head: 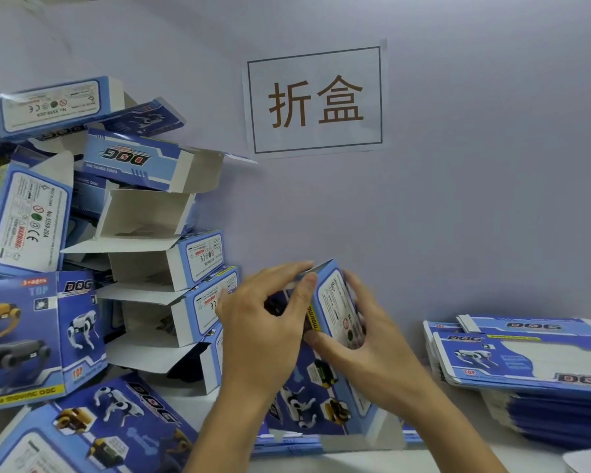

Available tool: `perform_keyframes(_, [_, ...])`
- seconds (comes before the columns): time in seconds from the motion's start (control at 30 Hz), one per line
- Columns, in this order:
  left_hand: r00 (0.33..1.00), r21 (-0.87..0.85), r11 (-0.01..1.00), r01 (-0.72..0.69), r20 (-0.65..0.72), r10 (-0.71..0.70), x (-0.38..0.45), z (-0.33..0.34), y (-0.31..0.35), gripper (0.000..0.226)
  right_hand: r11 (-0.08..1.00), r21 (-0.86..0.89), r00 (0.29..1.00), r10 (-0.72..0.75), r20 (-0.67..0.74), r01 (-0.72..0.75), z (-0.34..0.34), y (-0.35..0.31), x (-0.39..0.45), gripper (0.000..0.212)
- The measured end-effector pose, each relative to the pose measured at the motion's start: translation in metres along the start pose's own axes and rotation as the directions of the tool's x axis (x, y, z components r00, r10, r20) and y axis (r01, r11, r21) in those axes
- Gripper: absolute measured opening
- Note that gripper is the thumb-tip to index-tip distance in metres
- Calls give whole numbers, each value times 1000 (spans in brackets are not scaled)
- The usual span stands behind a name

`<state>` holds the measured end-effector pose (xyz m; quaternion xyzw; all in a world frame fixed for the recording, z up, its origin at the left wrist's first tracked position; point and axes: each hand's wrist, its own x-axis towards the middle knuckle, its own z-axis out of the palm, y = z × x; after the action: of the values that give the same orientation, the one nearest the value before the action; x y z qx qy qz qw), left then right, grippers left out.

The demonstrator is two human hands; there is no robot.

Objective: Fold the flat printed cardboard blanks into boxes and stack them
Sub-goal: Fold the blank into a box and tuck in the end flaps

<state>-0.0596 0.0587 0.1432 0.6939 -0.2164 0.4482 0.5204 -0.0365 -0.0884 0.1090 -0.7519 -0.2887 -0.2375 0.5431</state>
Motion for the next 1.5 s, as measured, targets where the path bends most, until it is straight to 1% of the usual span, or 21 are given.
perform_keyframes(0.03, [999,-45,998,33,1,-33,0,1,0,24,999,-21,999,-33,-13,33,1,1,1,71])
perform_keyframes(0.1, [995,-95,990,104,-2,-104,0,2,0,18,996,-60,997,-71,-39,69,2,1,1,65])
perform_keyframes(0.17, [985,-139,975,173,19,-172,3,0,-5,8,993,-93,996,-74,-53,69,0,3,1,70])
perform_keyframes(0.27, [968,-159,955,251,44,-247,8,-8,-13,16,980,-191,996,-68,-57,56,-7,6,-1,84])
perform_keyframes(0.33, [963,-161,949,269,19,-270,11,-15,-17,20,965,-252,996,-79,-46,64,-9,5,-2,85])
perform_keyframes(0.4, [961,-173,946,274,73,-266,12,-18,-18,22,965,-253,996,-78,-49,63,-10,4,-3,84])
perform_keyframes(0.5, [954,-203,937,283,156,-254,9,-15,-17,7,974,-224,995,-62,-83,42,-11,3,-2,88])
perform_keyframes(0.6, [949,-249,923,292,192,-249,5,-10,-19,16,974,-224,993,-58,-103,33,-14,4,-1,89])
perform_keyframes(0.67, [936,-290,902,321,241,-256,2,-8,-17,19,979,-204,993,-42,-106,19,-14,4,-1,86])
perform_keyframes(0.73, [940,-306,902,305,248,-233,1,-6,-16,25,984,-178,995,-38,-98,20,-15,4,-1,80])
perform_keyframes(0.9, [949,-262,934,244,262,-175,1,-9,-18,39,999,-43,1000,26,-13,-27,-27,5,-1,70])
perform_keyframes(0.97, [965,-148,972,181,219,-147,2,-14,-21,42,997,-14,996,80,36,-79,-32,7,-3,76])
perform_keyframes(1.07, [992,49,991,121,-37,-120,6,-17,-27,43,992,40,992,113,61,-115,-37,7,-3,79])
perform_keyframes(1.13, [973,20,981,193,-130,-189,7,-17,-26,51,980,150,991,125,42,-130,-40,6,-2,72])
perform_keyframes(1.17, [954,-71,958,279,-97,-285,8,-16,-25,56,966,217,990,133,37,-138,-40,5,-2,70])
perform_keyframes(1.23, [879,-311,825,472,99,-466,8,-12,-25,70,945,296,990,137,32,-141,-38,6,0,68])
perform_keyframes(1.3, [777,-468,625,625,295,-556,6,-9,-26,91,928,342,989,140,47,-147,-33,8,1,67])
perform_keyframes(1.33, [754,-484,584,652,334,-566,5,-10,-27,95,917,364,987,149,66,-163,-31,10,3,66])
perform_keyframes(1.4, [785,-484,620,618,342,-516,5,-11,-28,85,897,391,978,173,115,-205,-28,13,5,67])
perform_keyframes(1.43, [805,-483,644,594,338,-488,6,-11,-28,79,890,403,977,184,109,-213,-28,14,7,69])
perform_keyframes(1.5, [848,-439,726,529,305,-434,5,-7,-29,79,889,422,983,178,39,-177,-28,12,9,67])
